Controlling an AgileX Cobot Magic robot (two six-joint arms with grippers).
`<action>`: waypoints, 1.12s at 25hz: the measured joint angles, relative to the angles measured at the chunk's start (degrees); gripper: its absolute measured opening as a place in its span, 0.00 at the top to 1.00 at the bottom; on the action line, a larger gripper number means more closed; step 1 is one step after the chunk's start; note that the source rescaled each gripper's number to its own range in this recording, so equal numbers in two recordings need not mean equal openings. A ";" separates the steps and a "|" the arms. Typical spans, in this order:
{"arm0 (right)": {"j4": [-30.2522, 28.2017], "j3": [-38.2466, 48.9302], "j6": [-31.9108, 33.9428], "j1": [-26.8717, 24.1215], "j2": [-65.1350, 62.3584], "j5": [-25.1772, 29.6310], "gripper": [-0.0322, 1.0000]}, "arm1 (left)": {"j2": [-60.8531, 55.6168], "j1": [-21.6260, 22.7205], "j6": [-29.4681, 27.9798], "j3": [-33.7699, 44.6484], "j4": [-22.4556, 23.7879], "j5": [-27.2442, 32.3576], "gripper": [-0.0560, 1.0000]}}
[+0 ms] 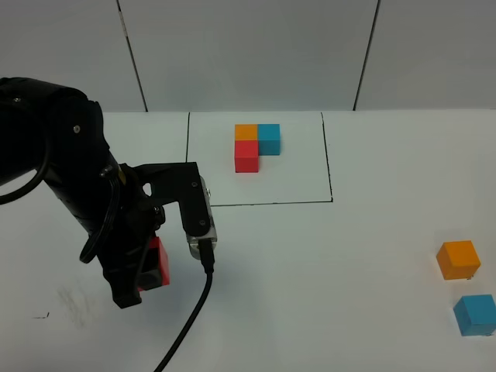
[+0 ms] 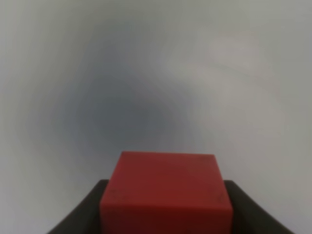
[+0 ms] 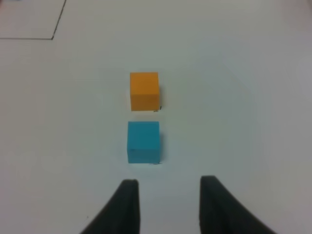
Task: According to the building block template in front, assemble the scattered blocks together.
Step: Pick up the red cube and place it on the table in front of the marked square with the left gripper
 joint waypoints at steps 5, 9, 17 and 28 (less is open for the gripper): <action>0.00 0.00 0.00 0.00 0.00 0.00 0.97 | 0.95 -3.34 1.58 -0.22 -0.20 0.43 0.94; 0.00 0.00 0.00 0.00 0.00 0.00 0.97 | 3.55 -6.36 1.58 -0.77 0.07 0.55 0.94; 0.00 0.00 0.00 0.00 0.00 0.00 0.97 | 11.46 -10.11 -0.17 -8.80 0.20 2.18 0.94; 0.00 0.00 0.00 0.00 0.00 0.00 0.97 | 19.44 -17.34 -8.91 -14.00 7.58 1.67 0.94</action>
